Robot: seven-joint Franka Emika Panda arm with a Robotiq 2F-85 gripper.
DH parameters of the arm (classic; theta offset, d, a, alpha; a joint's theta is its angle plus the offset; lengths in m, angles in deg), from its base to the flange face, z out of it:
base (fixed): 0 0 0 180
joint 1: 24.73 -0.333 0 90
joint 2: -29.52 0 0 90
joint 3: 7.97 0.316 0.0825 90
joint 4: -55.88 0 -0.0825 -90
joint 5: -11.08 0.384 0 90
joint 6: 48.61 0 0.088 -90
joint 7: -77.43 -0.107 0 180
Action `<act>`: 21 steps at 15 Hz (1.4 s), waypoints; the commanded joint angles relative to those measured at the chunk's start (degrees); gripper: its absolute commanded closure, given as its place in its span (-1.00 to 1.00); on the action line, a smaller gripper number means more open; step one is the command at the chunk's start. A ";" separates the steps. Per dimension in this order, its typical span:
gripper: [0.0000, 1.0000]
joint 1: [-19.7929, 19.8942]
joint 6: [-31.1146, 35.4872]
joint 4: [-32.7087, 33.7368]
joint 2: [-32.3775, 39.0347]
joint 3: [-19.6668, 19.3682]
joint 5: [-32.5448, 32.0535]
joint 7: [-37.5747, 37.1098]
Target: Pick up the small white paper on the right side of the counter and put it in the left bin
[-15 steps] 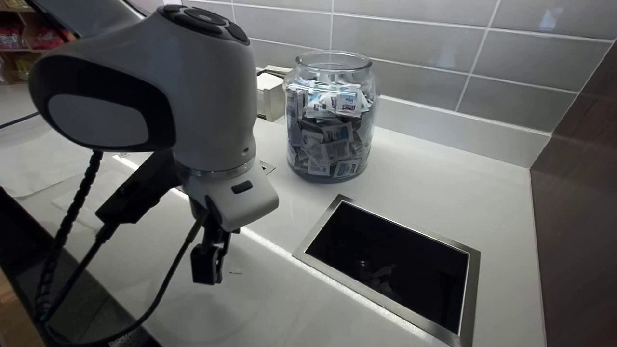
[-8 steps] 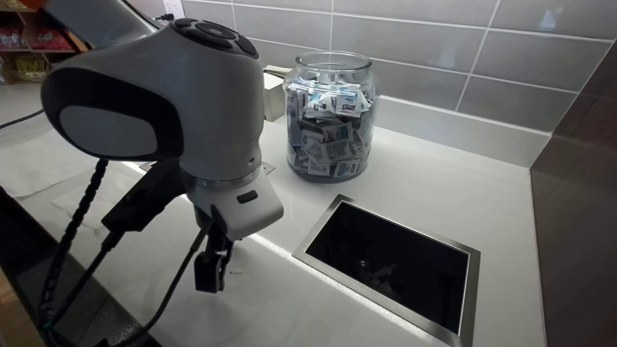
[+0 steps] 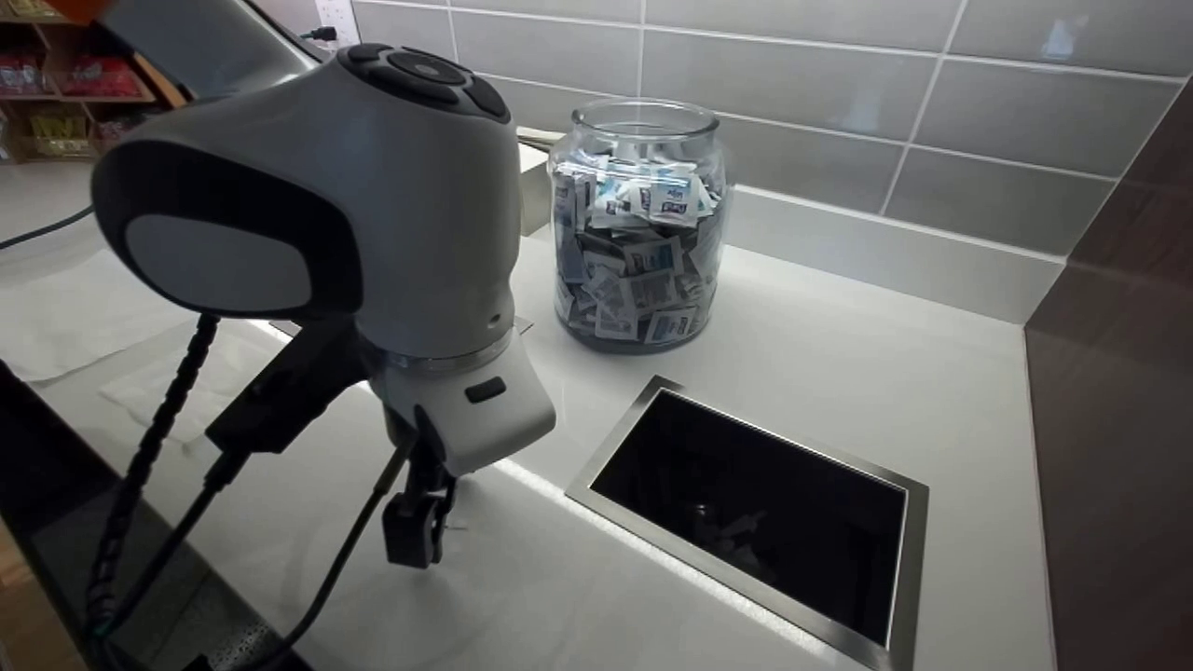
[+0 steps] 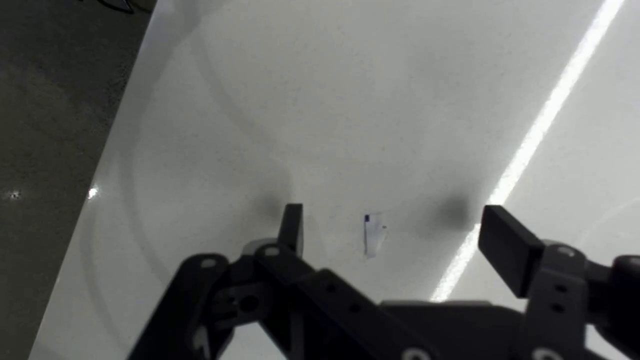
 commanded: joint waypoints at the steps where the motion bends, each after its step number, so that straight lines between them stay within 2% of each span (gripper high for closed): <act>1: -0.55 0.59 1.35 0.61 1.38 -0.14 2.15 1.39; 2: -0.29 0.66 1.37 0.65 1.48 -0.12 2.31 1.44; 3: -0.14 0.71 1.39 0.65 1.54 -0.12 2.41 1.47; 4: -0.08 0.74 1.41 0.66 1.58 -0.15 2.42 1.42; 5: 0.27 0.80 1.36 0.69 1.59 -0.16 2.49 1.48; 6: 0.47 0.83 1.36 0.77 1.56 -0.18 2.49 1.46; 7: 0.56 0.86 1.36 0.90 1.57 -0.20 2.44 1.45; 8: 0.78 0.90 1.38 0.97 1.57 -0.24 2.39 1.44; 10: 1.00 0.98 1.38 1.08 1.61 -0.28 2.35 1.41; 21: 1.00 0.63 0.98 0.74 -0.17 -0.08 2.10 1.83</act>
